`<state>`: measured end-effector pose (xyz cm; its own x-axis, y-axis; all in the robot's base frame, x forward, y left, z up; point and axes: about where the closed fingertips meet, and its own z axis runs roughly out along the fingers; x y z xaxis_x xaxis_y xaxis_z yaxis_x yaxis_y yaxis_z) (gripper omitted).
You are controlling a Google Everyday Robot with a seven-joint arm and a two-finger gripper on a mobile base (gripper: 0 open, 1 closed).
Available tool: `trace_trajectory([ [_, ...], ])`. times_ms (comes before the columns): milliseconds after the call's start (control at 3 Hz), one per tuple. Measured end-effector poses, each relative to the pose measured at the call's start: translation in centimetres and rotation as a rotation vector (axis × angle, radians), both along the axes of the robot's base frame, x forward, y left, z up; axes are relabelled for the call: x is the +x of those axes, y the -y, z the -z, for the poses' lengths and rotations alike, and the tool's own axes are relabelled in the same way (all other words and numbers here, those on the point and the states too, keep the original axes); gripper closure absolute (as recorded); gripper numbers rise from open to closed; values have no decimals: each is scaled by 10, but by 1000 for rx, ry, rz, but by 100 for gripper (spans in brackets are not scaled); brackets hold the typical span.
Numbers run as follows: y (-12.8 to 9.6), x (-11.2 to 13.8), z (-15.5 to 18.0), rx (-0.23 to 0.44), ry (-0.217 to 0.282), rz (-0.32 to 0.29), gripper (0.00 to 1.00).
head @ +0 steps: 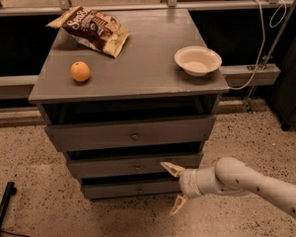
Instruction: Open bottom drawer
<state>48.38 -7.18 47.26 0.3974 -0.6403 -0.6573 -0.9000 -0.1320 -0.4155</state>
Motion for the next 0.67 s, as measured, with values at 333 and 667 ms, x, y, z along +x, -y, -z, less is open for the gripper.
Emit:
trace_trajectory([
  [333,12,12,44,-50,-35,61,0],
  [667,12,12,44,-51,-35,61,0],
])
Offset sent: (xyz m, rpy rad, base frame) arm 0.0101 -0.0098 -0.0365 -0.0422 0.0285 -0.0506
